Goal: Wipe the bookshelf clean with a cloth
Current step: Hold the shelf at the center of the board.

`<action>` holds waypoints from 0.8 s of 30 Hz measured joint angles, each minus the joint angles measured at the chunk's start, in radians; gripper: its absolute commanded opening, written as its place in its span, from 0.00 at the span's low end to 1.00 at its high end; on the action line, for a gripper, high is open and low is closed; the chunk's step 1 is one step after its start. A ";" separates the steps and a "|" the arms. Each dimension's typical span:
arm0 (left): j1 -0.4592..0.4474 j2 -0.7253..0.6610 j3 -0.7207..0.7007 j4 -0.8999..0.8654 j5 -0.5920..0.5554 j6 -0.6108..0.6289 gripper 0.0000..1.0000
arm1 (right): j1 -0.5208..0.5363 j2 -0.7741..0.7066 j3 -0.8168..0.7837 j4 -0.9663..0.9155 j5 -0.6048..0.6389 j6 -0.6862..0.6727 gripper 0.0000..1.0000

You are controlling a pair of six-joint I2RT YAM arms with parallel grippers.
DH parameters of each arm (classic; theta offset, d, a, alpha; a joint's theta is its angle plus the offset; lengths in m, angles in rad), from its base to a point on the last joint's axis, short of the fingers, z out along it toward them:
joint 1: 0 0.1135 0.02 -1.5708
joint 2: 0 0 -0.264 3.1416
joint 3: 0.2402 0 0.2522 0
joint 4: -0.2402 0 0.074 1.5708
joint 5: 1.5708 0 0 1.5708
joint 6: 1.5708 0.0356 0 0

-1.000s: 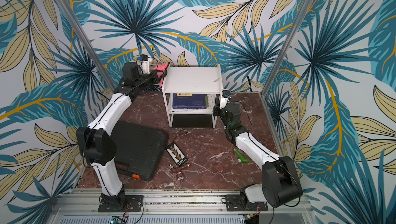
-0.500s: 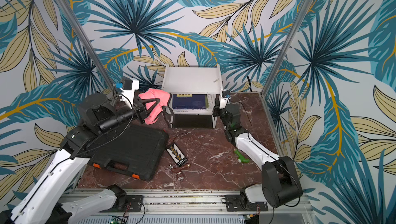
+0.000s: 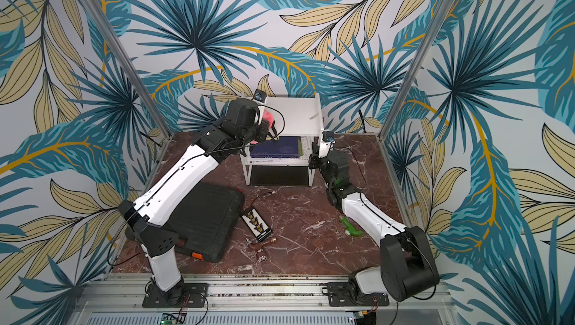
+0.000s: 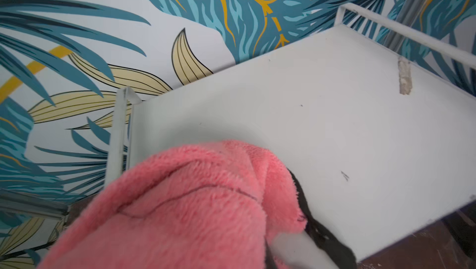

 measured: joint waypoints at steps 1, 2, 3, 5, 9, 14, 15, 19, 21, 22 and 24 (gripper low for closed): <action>0.001 0.032 0.060 -0.018 -0.034 0.003 0.00 | 0.000 -0.001 0.000 -0.001 0.000 0.000 0.00; 0.006 0.075 0.135 -0.029 -0.066 0.005 0.00 | 0.000 -0.002 0.000 -0.002 0.000 0.000 0.00; 0.013 0.116 0.199 -0.031 -0.089 0.007 0.00 | 0.000 -0.002 0.000 -0.004 0.000 0.000 0.00; 0.030 0.202 0.317 -0.028 -0.126 0.003 0.00 | 0.001 -0.004 0.000 -0.007 0.000 0.000 0.00; 0.067 0.325 0.380 0.003 -0.171 -0.029 0.00 | 0.002 -0.015 -0.007 -0.015 -0.002 -0.001 0.00; 0.079 0.391 0.399 0.171 -0.163 -0.068 0.00 | 0.005 -0.021 -0.007 -0.028 -0.018 -0.008 0.00; 0.078 0.412 0.415 0.205 -0.138 -0.078 0.00 | 0.004 -0.022 -0.007 -0.029 -0.020 -0.008 0.00; 0.074 0.487 0.438 0.407 0.055 -0.116 0.00 | 0.003 -0.022 -0.007 -0.030 -0.023 -0.007 0.00; 0.059 0.518 0.443 0.499 0.134 -0.124 0.00 | 0.002 -0.023 -0.007 -0.031 -0.023 -0.007 0.00; 0.050 0.529 0.445 0.532 0.148 -0.124 0.00 | 0.002 -0.023 -0.007 -0.031 -0.023 -0.006 0.00; 0.041 0.541 0.444 0.577 0.144 -0.126 0.00 | 0.001 -0.023 -0.007 -0.032 -0.026 -0.007 0.00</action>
